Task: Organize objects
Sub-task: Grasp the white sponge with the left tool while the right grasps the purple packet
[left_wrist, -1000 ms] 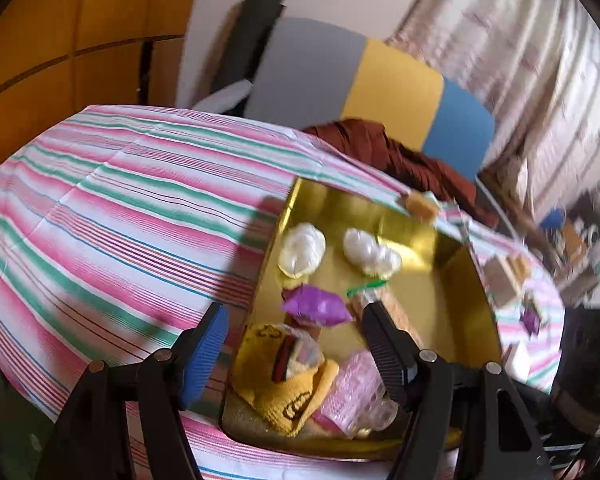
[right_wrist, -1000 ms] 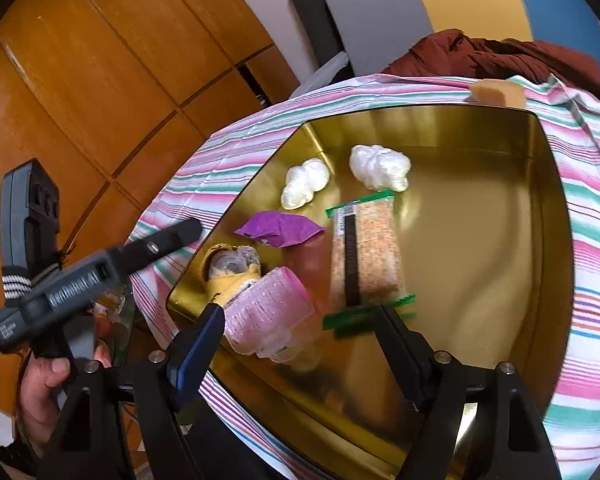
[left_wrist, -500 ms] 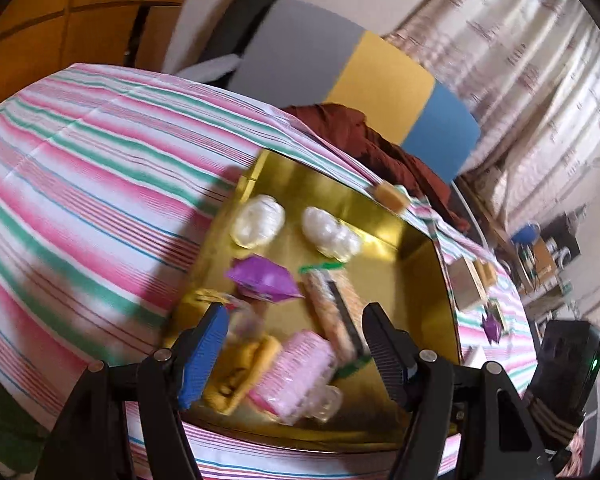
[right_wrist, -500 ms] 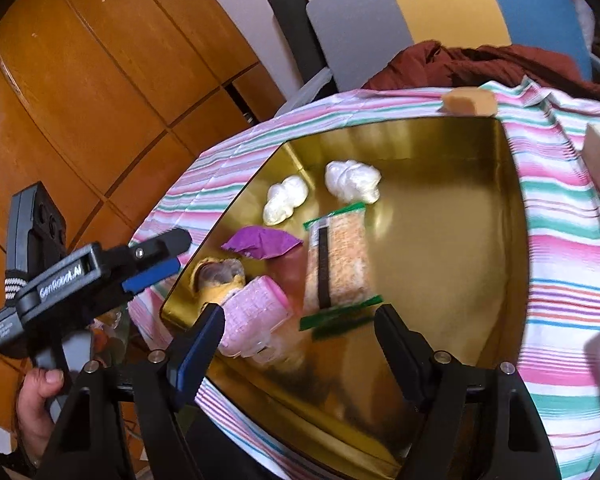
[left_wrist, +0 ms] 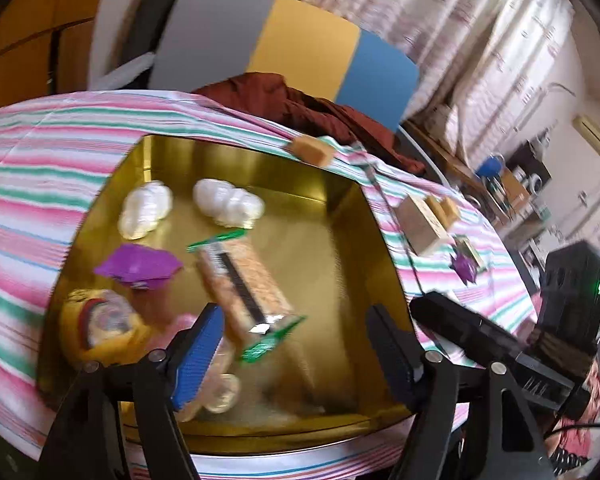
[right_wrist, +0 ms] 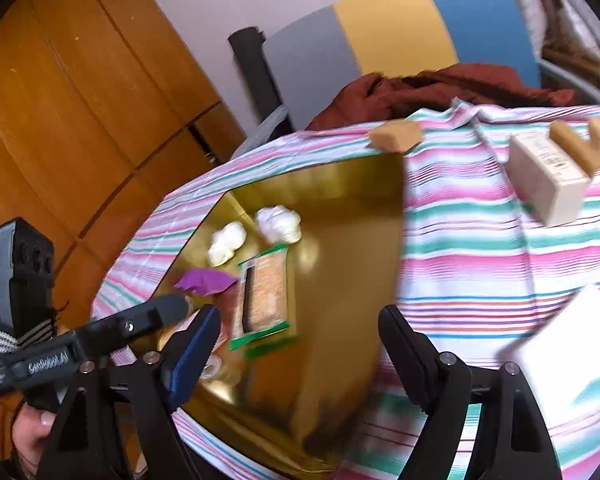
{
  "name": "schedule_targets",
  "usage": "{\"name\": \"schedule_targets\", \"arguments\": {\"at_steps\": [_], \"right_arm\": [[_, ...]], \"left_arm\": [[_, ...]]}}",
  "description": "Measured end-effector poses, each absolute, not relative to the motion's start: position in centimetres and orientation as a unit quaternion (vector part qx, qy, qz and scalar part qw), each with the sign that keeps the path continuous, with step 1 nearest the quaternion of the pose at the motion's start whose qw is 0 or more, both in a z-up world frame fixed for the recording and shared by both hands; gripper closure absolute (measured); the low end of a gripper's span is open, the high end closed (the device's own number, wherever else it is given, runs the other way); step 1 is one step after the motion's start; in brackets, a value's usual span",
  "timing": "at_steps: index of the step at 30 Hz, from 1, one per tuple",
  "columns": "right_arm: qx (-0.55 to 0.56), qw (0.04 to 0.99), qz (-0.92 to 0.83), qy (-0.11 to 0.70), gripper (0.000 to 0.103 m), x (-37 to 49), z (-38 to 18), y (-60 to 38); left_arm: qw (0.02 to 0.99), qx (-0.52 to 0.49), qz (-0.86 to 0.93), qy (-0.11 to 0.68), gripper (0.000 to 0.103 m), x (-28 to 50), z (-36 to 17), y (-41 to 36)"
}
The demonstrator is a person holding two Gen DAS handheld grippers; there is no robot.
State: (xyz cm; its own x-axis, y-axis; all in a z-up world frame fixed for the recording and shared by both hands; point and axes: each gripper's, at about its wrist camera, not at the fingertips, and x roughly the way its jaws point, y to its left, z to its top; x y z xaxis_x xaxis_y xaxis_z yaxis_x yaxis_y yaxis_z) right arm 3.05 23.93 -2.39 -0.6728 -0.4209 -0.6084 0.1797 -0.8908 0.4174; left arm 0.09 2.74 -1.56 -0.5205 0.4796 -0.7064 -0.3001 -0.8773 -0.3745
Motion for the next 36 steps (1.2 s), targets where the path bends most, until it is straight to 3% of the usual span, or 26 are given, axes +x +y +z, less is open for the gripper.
{"name": "schedule_targets", "arguments": {"at_steps": [12, 23, 36], "right_arm": [[0.332, 0.044, -0.912, -0.236, 0.016, 4.8, -2.6, 34.3], [0.314, -0.105, -0.91, -0.25, 0.015, 7.9, -4.1, 44.5], [0.322, -0.124, -0.911, -0.226, 0.014, 7.6, -5.4, 48.5]], "left_arm": [[0.301, -0.44, 0.845, -0.042, 0.028, 0.7, -0.6, 9.0], [0.424, -0.443, 0.787, 0.068, 0.028, 2.1, -1.0, 20.9], [0.413, -0.474, 0.754, 0.19, 0.028, 0.9, -6.4, 30.1]]}}
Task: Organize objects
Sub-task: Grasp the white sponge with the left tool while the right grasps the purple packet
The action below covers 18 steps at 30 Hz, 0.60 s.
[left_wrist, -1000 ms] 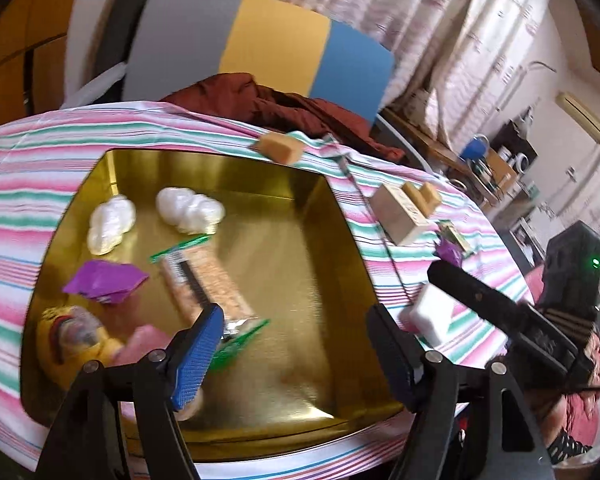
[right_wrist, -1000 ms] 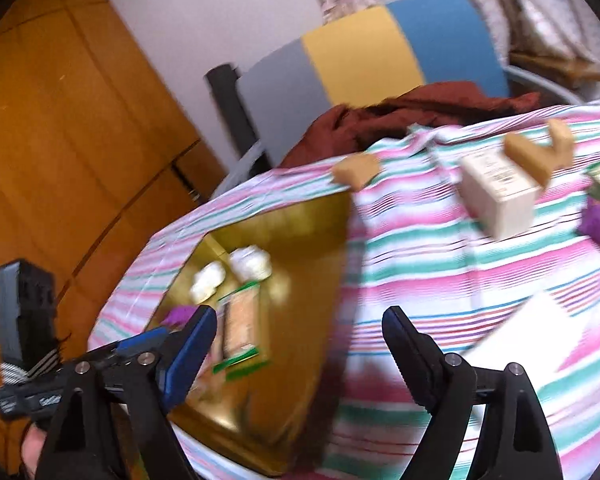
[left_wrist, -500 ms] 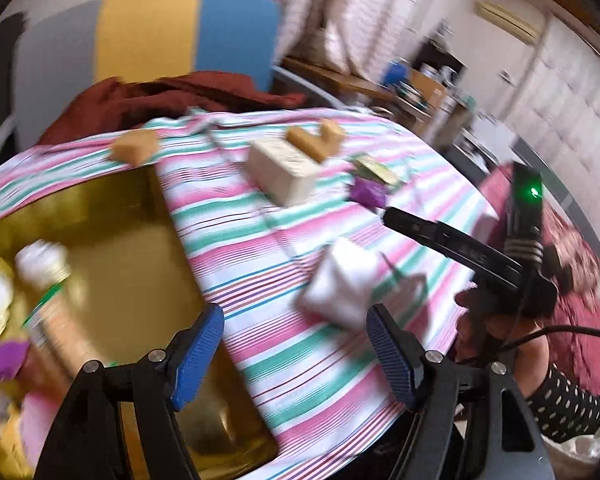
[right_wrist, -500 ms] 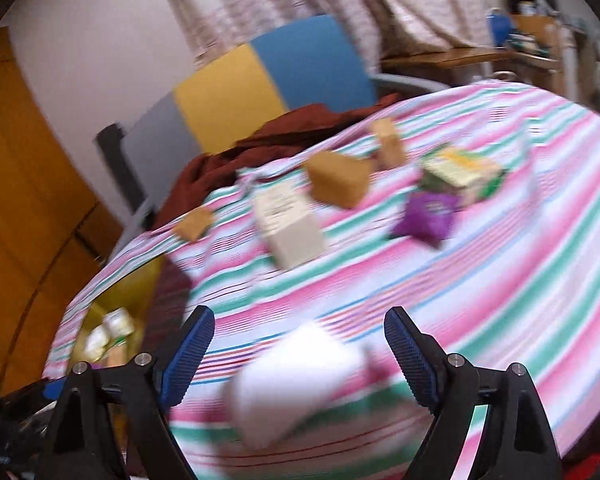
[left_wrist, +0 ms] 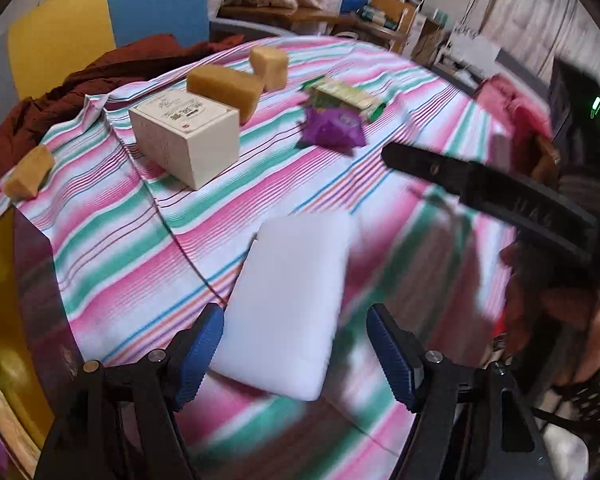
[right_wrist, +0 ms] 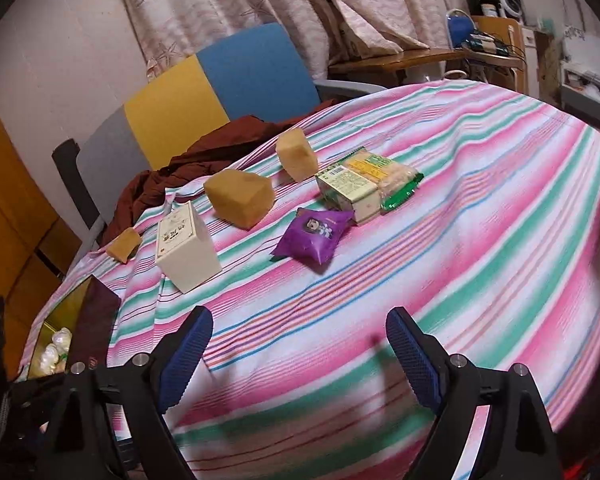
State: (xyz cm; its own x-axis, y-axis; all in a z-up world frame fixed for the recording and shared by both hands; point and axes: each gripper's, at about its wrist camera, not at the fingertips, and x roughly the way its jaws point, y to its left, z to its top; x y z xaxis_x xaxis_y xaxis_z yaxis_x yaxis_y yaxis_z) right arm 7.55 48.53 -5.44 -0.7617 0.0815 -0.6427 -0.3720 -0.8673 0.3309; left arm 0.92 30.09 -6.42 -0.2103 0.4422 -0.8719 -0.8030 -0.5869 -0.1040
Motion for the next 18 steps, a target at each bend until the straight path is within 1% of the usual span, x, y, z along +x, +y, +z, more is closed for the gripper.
{"name": "schedule_targets", "arguments": {"at_steps": [3, 5, 9, 10, 13, 17, 18], "right_arm": [[-0.32, 0.122, 0.918, 0.199, 0.014, 6.1, -5.3, 49.0], [-0.321, 0.121, 0.922, 0.181, 0.014, 4.8, -5.2, 49.2], [-0.324, 0.107, 0.929, 0.142, 0.014, 2.0, -5.1, 49.7], [-0.328, 0.106, 0.929, 0.135, 0.014, 1.5, -5.1, 49.8], [-0.337, 0.096, 0.93, 0.113, 0.02, -0.3, -5.2, 50.0], [-0.352, 0.092, 0.929, 0.07, 0.024, -2.3, -6.0, 49.9], [-0.363, 0.091, 0.925, 0.064, 0.028, -2.8, -6.5, 50.0]], "left_arm": [[0.412, -0.477, 0.754, 0.183, 0.028, 0.7, -7.1, 30.3], [0.4, -0.468, 0.764, 0.195, 0.035, 1.1, -7.2, 30.4], [0.391, -0.447, 0.777, 0.207, 0.039, 2.0, -7.2, 30.1], [0.387, -0.443, 0.782, 0.205, 0.042, 2.1, -7.2, 29.8], [0.379, -0.441, 0.793, 0.183, 0.049, 1.9, -7.1, 29.1], [0.378, -0.439, 0.797, 0.172, 0.05, 1.4, -7.1, 29.4], [0.38, -0.442, 0.796, 0.165, 0.049, 1.4, -7.1, 29.4]]}}
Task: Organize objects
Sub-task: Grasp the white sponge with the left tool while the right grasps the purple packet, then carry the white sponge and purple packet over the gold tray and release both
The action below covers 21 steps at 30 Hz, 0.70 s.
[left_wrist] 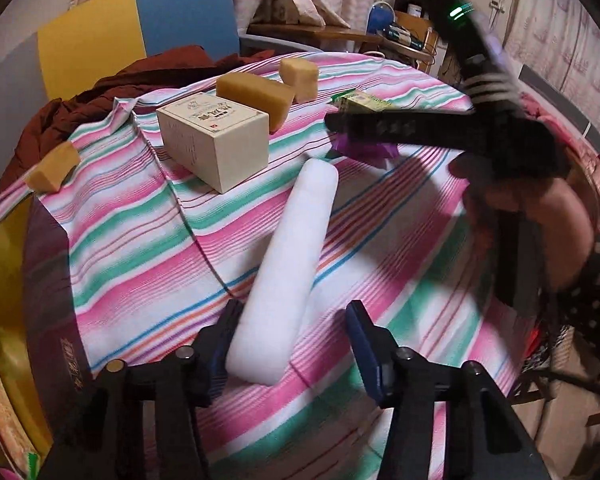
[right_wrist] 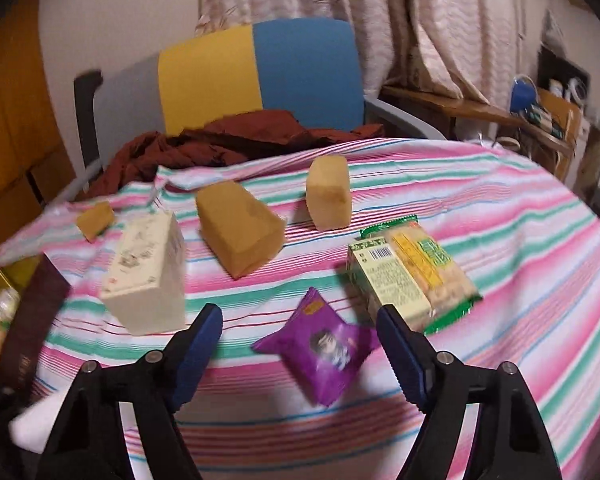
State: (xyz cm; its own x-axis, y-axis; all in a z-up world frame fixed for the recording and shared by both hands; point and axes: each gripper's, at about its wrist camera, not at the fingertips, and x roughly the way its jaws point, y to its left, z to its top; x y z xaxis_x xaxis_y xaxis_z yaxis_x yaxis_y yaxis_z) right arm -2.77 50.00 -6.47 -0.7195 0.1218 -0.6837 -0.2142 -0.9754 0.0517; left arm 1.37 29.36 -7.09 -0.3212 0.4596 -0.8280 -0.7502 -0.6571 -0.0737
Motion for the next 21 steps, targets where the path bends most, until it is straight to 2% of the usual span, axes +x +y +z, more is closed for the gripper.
{"name": "schedule_targets", "arguments": {"at_steps": [2, 5, 7, 12, 15, 21], "right_arm": [[-0.384, 0.088, 0.916, 0.073, 0.037, -3.4, -7.4, 50.5], [-0.393, 0.089, 0.912, 0.085, 0.048, -3.6, -8.1, 50.9], [-0.39, 0.089, 0.913, 0.085, 0.048, -3.5, -8.2, 50.9], [-0.384, 0.095, 0.915, 0.08, 0.05, -3.0, -8.3, 50.5], [-0.381, 0.098, 0.916, 0.081, 0.05, -2.7, -8.3, 50.2], [-0.38, 0.106, 0.916, 0.069, 0.05, -2.7, -8.3, 49.7]], "left_arm": [[0.387, -0.445, 0.794, 0.144, 0.043, 1.4, -6.7, 29.2], [0.413, -0.45, 0.785, 0.106, 0.04, 1.4, -6.1, 29.0], [0.419, -0.457, 0.778, 0.102, 0.038, 1.4, -6.3, 29.2], [0.398, -0.449, 0.784, 0.158, 0.038, 1.8, -7.2, 30.4], [0.397, -0.446, 0.785, 0.166, 0.038, 1.6, -7.3, 30.8], [0.428, -0.453, 0.773, 0.115, 0.041, 0.9, -6.7, 30.5]]}}
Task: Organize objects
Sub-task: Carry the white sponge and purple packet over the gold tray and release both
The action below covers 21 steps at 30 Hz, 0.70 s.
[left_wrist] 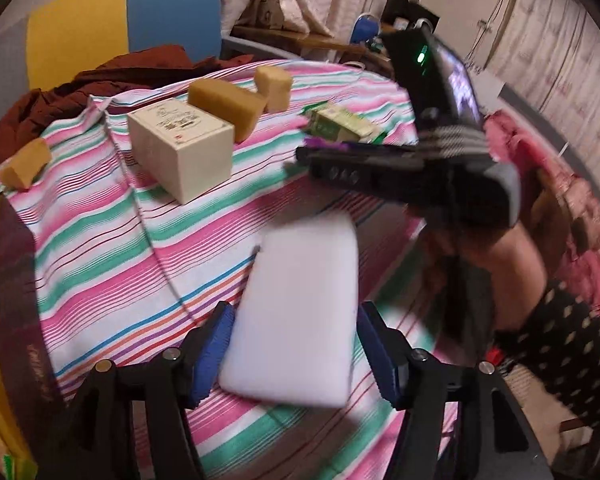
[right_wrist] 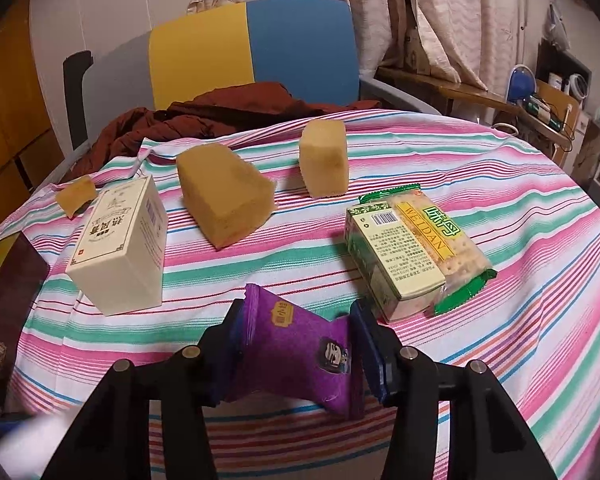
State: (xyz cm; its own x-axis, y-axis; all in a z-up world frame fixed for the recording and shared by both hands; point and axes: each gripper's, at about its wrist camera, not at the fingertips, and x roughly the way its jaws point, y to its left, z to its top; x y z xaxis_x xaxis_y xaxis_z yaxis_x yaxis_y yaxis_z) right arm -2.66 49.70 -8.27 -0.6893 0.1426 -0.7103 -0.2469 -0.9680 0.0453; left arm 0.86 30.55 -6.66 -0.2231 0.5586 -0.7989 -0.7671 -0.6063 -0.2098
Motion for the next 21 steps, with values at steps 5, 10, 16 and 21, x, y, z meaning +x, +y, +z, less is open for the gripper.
{"name": "schedule_targets", "arguments": {"at_steps": [5, 10, 16, 21], "right_arm": [[-0.379, 0.11, 0.917, 0.061, 0.05, -2.7, -8.3, 49.6], [-0.378, 0.109, 0.917, 0.065, 0.05, -2.6, -8.3, 49.6], [-0.369, 0.116, 0.921, 0.057, 0.052, -2.4, -8.1, 49.3], [-0.352, 0.121, 0.926, 0.058, 0.058, -1.8, -7.7, 49.2]], "left_arm": [[0.428, -0.474, 0.762, 0.109, 0.042, 0.6, -6.8, 30.9], [0.436, -0.462, 0.761, 0.132, 0.043, 1.2, -7.0, 31.3], [0.44, -0.442, 0.768, 0.143, 0.046, 2.1, -6.9, 30.9], [0.442, -0.425, 0.779, 0.13, 0.046, 2.8, -6.0, 29.9]]}}
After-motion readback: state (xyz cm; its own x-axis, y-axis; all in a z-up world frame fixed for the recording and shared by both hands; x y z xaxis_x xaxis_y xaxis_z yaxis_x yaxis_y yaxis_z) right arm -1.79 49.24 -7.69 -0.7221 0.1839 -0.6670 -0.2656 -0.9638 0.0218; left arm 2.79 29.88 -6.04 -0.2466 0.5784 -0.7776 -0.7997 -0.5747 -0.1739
